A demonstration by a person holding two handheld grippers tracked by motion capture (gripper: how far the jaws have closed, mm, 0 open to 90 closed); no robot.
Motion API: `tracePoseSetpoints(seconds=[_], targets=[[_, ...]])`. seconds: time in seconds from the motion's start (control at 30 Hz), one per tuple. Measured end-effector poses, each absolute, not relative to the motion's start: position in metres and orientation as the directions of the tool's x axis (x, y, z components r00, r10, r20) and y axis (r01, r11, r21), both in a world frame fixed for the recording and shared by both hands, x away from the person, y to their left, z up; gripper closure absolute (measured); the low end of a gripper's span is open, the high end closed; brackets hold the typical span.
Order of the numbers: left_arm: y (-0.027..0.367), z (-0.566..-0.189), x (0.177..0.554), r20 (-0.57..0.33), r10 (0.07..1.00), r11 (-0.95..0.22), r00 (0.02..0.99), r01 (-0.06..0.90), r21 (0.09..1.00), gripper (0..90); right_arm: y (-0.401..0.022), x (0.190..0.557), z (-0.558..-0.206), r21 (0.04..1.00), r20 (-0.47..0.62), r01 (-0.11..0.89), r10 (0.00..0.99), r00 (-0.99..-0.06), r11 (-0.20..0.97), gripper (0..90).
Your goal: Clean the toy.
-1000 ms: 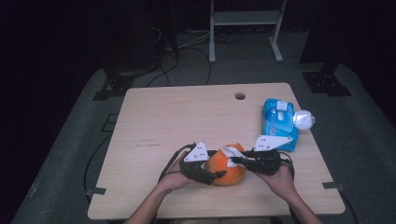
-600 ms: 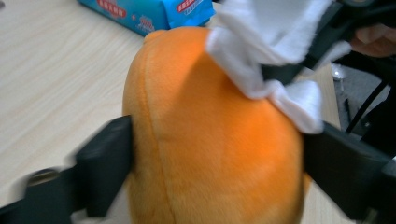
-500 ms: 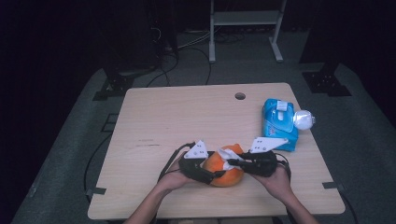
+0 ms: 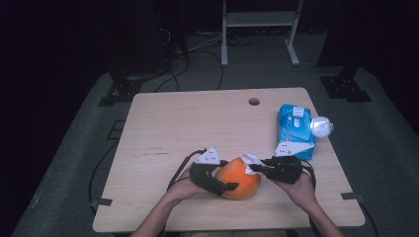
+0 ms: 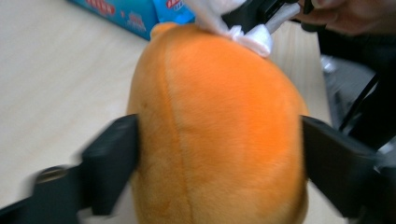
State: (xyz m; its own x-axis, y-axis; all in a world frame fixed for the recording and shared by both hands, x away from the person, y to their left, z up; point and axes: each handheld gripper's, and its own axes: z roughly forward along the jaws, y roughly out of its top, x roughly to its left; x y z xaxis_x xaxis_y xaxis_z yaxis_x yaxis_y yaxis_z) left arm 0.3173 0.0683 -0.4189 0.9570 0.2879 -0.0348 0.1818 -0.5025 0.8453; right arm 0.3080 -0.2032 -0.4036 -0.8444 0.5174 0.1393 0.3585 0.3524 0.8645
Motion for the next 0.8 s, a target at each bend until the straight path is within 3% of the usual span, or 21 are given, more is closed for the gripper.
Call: tracePoseSetpoints(seconds=[0.07,0.17,0.3,0.4,0.47,0.67,0.8], targets=[[0.068,-0.413,0.314,0.047,0.273,-0.521,0.961,0.106,0.847,29.3,-0.201,0.305,-0.4,0.869,0.13,0.347,0.515,-0.848,0.353,79.6],[0.067,-0.411,0.311,0.176,0.233,-0.567,0.956,-0.014,0.823,30.2,-0.195,0.301,-0.396,0.878,0.123,0.327,0.495,-0.86,0.349,79.6],[0.067,-0.416,0.31,0.168,0.204,-0.565,0.964,-0.024,0.825,24.9,-0.177,0.294,-0.393,0.88,0.077,0.279,0.465,-0.882,0.384,79.6],[0.07,-0.414,0.316,0.022,0.266,-0.499,0.964,0.118,0.859,12.6,-0.177,0.298,-0.396,0.879,0.097,0.295,0.463,-0.881,0.376,79.6],[0.067,-0.414,0.317,-0.018,0.289,-0.488,0.957,0.164,0.857,10.4,-0.177,0.299,-0.401,0.877,0.127,0.316,0.459,-0.879,0.363,79.6],[0.066,-0.419,0.311,0.079,0.26,-0.535,0.962,0.076,0.842,28.6,-0.166,0.292,-0.4,0.875,0.068,0.267,0.444,-0.893,0.403,79.7],[0.069,-0.42,0.312,0.085,0.244,-0.528,0.966,0.06,0.847,32.3,-0.179,0.299,-0.398,0.876,0.061,0.279,0.483,-0.873,0.393,79.6]])
